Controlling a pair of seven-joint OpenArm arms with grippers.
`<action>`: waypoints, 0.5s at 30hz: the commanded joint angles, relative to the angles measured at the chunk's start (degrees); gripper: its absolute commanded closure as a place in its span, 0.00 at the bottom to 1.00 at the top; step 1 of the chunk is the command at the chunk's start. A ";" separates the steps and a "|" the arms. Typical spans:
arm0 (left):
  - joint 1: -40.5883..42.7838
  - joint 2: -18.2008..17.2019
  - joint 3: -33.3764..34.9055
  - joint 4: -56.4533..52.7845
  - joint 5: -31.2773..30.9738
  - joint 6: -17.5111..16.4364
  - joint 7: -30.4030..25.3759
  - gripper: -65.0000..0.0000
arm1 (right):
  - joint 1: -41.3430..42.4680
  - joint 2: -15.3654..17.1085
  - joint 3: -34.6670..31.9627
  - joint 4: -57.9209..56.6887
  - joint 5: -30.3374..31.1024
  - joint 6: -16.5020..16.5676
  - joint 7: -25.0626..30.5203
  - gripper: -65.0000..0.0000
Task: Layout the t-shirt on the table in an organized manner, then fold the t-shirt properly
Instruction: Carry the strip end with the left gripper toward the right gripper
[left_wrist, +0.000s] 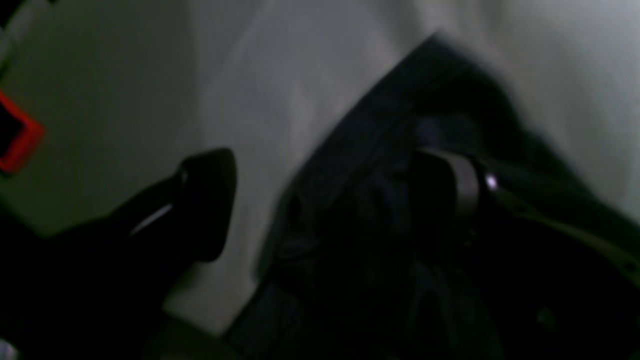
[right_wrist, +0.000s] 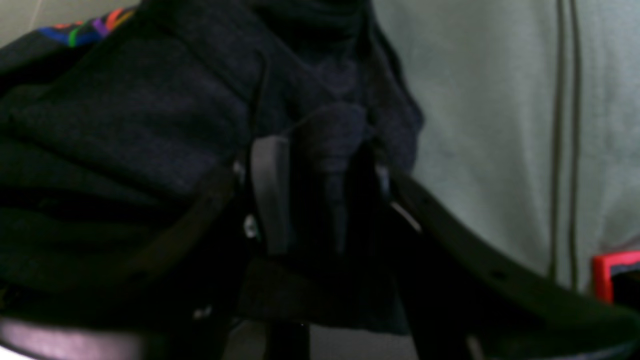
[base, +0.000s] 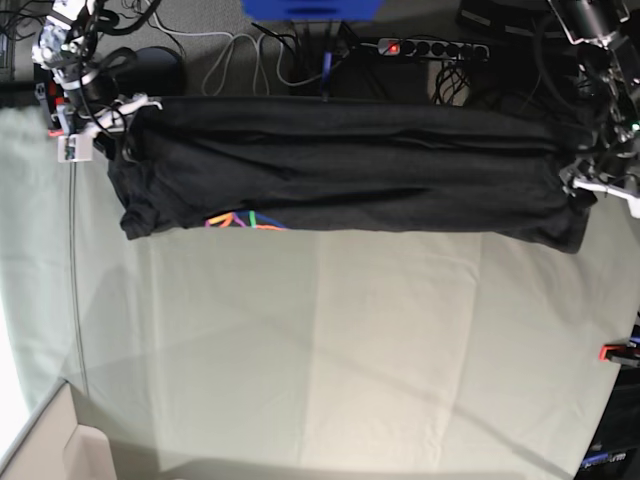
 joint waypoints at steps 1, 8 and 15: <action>-0.34 -1.02 1.14 0.16 -0.36 -0.16 -0.94 0.20 | -0.18 0.60 0.26 1.05 0.86 0.21 1.33 0.66; 1.42 -0.84 6.59 -0.98 -0.36 -0.16 -1.03 0.20 | -0.18 0.60 0.26 1.14 0.86 0.21 1.33 0.66; 3.09 -0.93 7.73 -2.74 -0.28 -0.16 -0.94 0.26 | -0.27 0.51 0.26 1.14 0.86 0.21 1.33 0.66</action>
